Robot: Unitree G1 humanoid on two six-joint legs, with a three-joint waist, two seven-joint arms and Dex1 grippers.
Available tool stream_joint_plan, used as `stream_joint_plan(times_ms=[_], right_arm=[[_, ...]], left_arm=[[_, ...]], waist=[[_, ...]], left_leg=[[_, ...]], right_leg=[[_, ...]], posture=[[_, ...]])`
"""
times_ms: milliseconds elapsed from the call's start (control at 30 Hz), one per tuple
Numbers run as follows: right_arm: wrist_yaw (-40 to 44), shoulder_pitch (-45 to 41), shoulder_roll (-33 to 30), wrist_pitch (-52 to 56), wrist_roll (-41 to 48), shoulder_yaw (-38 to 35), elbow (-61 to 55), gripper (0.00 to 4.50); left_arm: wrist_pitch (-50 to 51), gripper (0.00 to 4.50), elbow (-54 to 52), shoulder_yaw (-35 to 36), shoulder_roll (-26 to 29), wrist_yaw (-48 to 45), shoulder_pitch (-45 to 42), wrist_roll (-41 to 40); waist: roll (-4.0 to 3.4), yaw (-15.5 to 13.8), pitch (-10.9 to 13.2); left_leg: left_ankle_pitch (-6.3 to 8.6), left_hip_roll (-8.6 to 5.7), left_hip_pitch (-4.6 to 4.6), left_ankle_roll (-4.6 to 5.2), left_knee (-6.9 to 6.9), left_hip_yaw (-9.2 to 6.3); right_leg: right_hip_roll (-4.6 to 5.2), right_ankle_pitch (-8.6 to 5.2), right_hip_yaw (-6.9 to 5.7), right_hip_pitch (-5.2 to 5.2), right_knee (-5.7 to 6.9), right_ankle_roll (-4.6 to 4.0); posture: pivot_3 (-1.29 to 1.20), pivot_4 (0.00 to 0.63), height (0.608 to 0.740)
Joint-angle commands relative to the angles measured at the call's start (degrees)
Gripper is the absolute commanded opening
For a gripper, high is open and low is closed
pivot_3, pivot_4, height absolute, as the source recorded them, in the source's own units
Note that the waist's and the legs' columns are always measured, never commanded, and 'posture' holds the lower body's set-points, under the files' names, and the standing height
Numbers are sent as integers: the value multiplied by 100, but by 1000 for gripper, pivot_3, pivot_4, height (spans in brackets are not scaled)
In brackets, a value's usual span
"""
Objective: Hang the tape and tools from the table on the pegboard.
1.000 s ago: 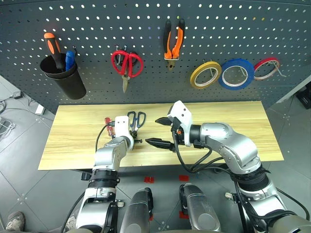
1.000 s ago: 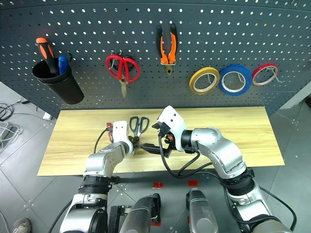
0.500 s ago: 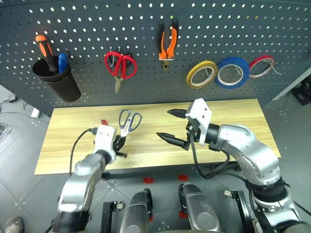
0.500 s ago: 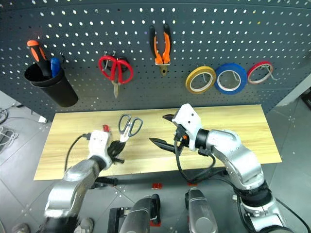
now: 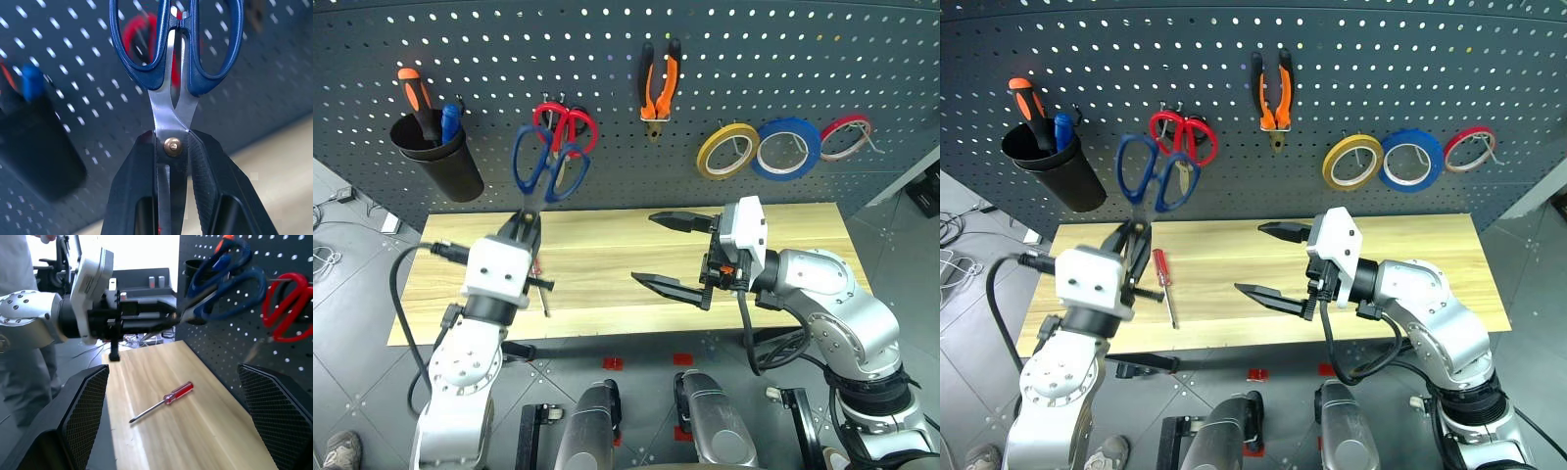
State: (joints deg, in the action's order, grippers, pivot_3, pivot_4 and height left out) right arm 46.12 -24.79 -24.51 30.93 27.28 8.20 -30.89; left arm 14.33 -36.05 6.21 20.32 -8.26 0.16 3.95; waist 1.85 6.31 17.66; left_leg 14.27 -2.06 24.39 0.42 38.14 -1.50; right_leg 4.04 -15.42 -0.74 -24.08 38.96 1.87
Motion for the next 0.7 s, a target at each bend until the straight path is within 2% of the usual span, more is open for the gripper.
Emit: stream_joint_plan(times_ms=[33, 267, 433, 467, 500, 700], right_arm=[[4, -195, 70, -191, 78, -30, 42, 4500], [-8, -412, 110, -269, 20, -1, 258, 4500], [-64, -457, 127, -280, 16, 9, 280, 4500], [-86, -465, 139, -274, 19, 4, 290, 4500], [-108, -477, 150, -262, 20, 4, 304, 4500], [-91, -415, 92, -228, -25, 149, 259, 4500]], left_arm=[[-24, 573, 469, 126, 105, -149, -577, -126], [-284, 573, 1717, -87, 193, -439, -1414, -115], [-351, 573, 1901, -87, 151, -499, -1430, -192], [-326, 1313, 1851, -54, 100, -486, -1366, -244], [-258, 1504, 1787, -25, 43, -467, -1295, -298], [313, 3345, 1238, 108, -232, -363, -787, -525]], waist=[[3, 7, -2], [4, 26, -2], [4, 28, -3], [5, 29, -3], [5, 29, -3], [5, 28, -2]], left_leg=[[0, 0, 0, 0, 2, 0], [0, 1, 1, 0, 2, 2], [0, 1, 1, -1, 2, 2], [0, 1, 1, -1, 2, 2], [0, 2, 1, -1, 2, 2], [0, 3, 1, -1, 3, 2]], right_leg=[[-1, 0, -1, -1, 1, 0], [-2, 0, 0, -2, 0, 1], [-1, 0, 2, -3, 0, 1], [-1, 0, 2, -3, 0, 1], [-1, 0, 3, -2, 0, 1], [-1, 0, 6, -3, 1, 1]], posture=[[-272, 271, 740], [-287, 276, 740], [-293, 277, 740], [-292, 275, 740], [-290, 282, 740], [-288, 290, 740]])
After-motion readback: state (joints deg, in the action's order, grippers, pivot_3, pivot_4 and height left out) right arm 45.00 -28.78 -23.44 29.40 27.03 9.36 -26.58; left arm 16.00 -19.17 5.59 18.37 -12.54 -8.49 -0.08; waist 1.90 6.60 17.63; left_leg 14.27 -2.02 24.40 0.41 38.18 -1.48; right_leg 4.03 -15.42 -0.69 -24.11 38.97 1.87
